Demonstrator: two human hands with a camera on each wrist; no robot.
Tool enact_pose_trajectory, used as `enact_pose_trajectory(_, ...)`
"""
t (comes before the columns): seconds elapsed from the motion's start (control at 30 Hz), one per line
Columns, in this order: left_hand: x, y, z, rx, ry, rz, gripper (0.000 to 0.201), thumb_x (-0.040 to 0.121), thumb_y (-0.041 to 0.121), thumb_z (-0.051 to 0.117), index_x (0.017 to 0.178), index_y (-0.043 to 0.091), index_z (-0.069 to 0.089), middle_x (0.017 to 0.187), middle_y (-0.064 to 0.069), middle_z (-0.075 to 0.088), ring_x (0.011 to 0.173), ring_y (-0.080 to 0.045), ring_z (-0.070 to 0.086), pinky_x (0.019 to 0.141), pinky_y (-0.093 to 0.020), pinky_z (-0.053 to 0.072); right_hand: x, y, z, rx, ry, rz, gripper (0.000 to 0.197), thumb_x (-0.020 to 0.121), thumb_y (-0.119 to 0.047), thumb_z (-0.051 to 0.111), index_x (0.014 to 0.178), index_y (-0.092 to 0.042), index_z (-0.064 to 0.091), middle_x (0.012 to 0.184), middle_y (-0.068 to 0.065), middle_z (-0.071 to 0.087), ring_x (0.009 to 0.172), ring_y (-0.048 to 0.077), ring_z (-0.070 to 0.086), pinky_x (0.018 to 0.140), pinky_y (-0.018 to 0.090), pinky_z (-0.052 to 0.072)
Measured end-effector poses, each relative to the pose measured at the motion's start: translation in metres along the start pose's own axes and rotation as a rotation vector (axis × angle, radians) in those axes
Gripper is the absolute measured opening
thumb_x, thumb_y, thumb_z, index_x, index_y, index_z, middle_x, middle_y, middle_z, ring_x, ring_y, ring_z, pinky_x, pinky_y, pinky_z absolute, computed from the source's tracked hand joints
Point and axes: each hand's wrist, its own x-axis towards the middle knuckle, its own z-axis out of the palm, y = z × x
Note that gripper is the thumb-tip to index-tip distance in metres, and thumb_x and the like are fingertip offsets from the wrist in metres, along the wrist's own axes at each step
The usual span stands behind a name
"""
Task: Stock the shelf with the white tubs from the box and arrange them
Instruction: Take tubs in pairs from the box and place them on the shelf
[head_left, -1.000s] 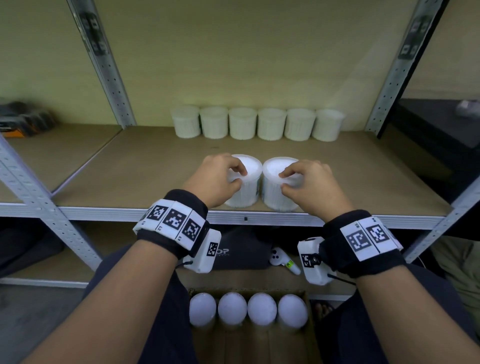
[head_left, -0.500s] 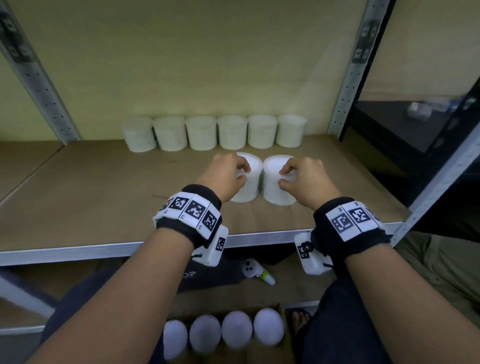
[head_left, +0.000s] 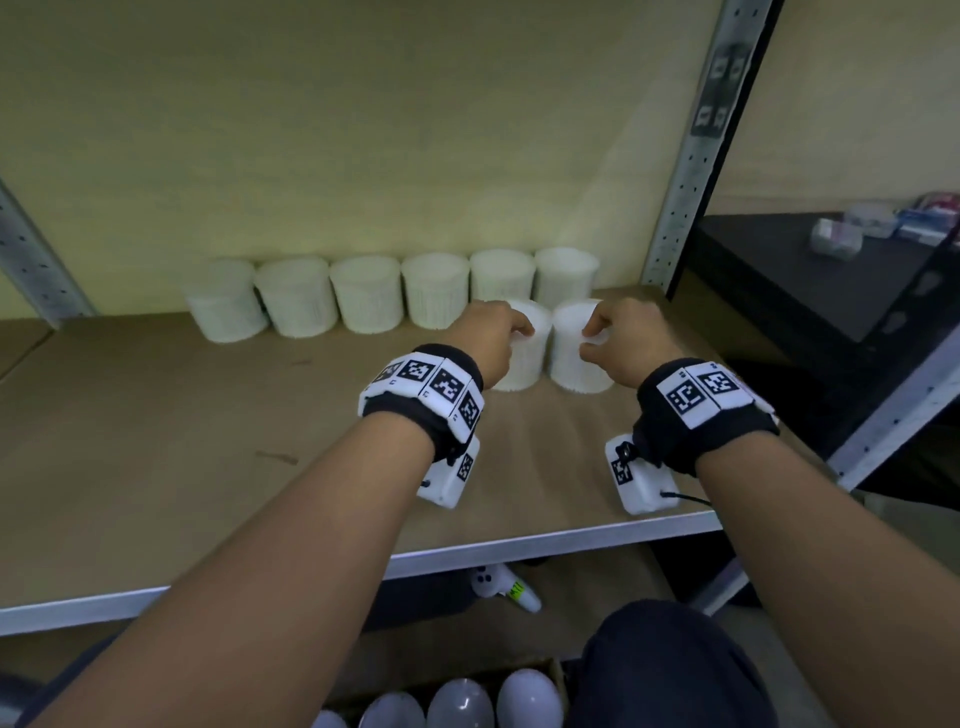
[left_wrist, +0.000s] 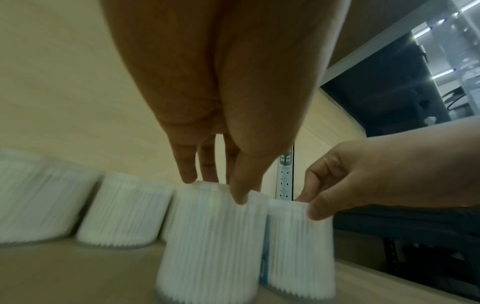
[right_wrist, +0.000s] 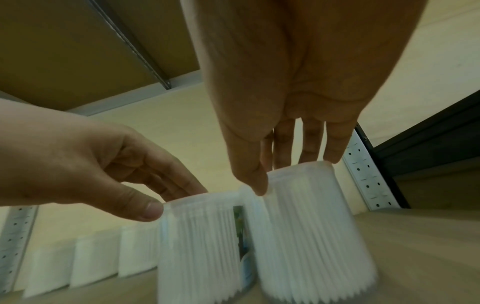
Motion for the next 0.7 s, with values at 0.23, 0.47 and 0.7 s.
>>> enact_pose_trajectory(0.23,0.034,-0.005,0.012,0.016,0.003,0.017,0.056,0.090,-0.006,0.049,0.139,0.021,0.047,0.142,-0.008,0.048,0.132,-0.023,0.045,0.108,-0.030,0.039,0.031,0.012,0.002,0.016,0.020,-0.015,0.020,0.083,-0.012,0.068,0.102,-0.006,0.068,0.112,0.012,0.066,0.103,0.027,0.061,0.085,0.030,0.048)
enact_pose_trajectory(0.47,0.050,-0.009,0.021,0.010,0.008,0.011,0.061,0.087,-0.004,0.050,0.140,0.025,0.045,0.138,-0.010,0.048,0.126,-0.025,0.048,0.104,-0.032,0.042,0.048,0.019,0.006,0.017,0.031,-0.055,0.021,0.086,-0.013,0.065,0.106,-0.005,0.067,0.115,0.014,0.064,0.106,0.029,0.059,0.089,0.033,0.048)
enact_pose_trajectory(0.7,0.045,-0.004,0.021,0.053,-0.012,0.012,0.063,0.088,-0.002,0.052,0.144,0.022,0.038,0.141,-0.010,0.042,0.130,-0.025,0.040,0.106,-0.032,0.039,0.050,0.020,0.005,0.004,-0.004,-0.051,0.027,0.087,-0.016,0.065,0.113,-0.007,0.063,0.122,0.015,0.060,0.111,0.029,0.057,0.092,0.033,0.046)
